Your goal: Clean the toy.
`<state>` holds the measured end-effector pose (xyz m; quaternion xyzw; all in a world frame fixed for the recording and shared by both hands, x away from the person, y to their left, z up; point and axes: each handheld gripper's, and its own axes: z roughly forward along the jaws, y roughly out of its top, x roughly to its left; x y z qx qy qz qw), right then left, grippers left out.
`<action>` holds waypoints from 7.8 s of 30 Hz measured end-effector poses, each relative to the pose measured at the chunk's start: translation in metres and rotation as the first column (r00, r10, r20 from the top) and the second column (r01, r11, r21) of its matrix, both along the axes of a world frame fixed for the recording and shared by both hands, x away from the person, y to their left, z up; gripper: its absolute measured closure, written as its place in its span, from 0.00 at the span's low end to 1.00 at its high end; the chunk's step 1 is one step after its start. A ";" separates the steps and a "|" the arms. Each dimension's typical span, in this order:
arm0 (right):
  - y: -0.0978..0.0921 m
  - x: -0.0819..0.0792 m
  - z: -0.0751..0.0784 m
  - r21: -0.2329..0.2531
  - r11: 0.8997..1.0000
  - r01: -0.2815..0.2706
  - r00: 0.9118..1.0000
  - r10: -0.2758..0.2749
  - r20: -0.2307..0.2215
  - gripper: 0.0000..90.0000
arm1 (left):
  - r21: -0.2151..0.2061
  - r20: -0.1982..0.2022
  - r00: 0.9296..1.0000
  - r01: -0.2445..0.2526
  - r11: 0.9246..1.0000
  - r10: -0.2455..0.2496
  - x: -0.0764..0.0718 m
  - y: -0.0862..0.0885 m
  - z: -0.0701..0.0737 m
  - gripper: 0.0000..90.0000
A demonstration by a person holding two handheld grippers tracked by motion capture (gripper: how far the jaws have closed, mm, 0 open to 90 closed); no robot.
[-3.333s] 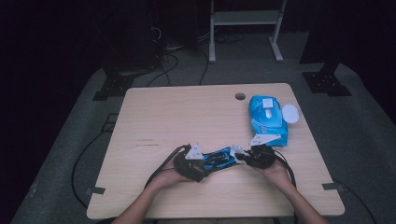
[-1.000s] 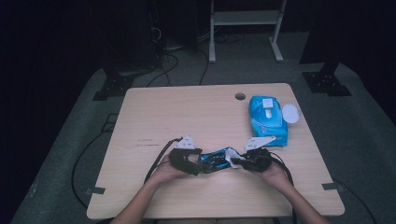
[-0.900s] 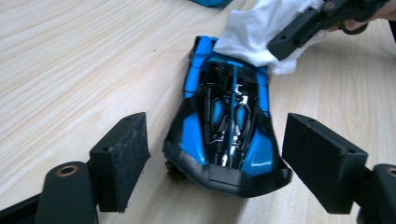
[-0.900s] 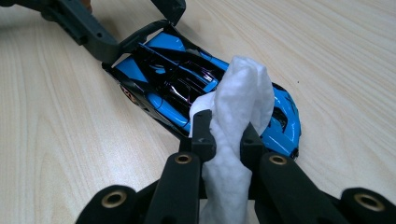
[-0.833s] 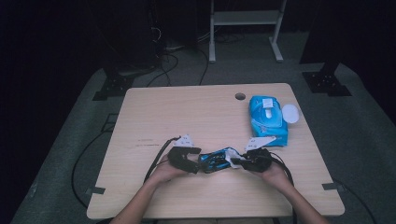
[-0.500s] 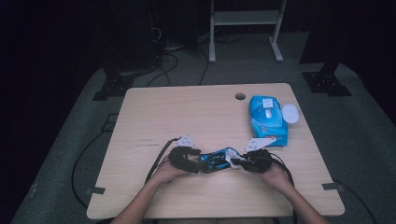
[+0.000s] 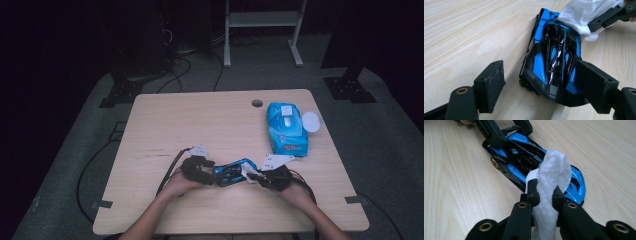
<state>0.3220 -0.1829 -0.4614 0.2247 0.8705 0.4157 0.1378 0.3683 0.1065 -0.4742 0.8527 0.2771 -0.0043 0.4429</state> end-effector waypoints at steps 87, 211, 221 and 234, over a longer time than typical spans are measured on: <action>-0.037 0.041 -0.004 0.114 0.992 -0.062 0.933 0.098 -0.346 0.50 | 0.123 0.330 0.944 -0.024 0.992 -0.018 -0.067 -0.009 0.013 0.63; 0.068 0.019 0.025 0.187 0.982 0.013 0.998 -0.023 0.052 0.90 | 0.032 0.314 0.946 0.079 0.996 -0.085 -0.027 -0.008 0.007 0.64; 0.010 0.032 0.026 0.125 0.977 0.174 0.977 -0.187 0.103 0.90 | 0.036 0.317 0.944 0.082 0.996 -0.090 -0.026 -0.008 0.007 0.64; 0.034 0.020 0.025 0.155 0.984 0.081 0.990 -0.097 0.098 0.90 | 0.031 0.316 0.945 0.081 0.996 -0.087 -0.026 -0.009 0.007 0.64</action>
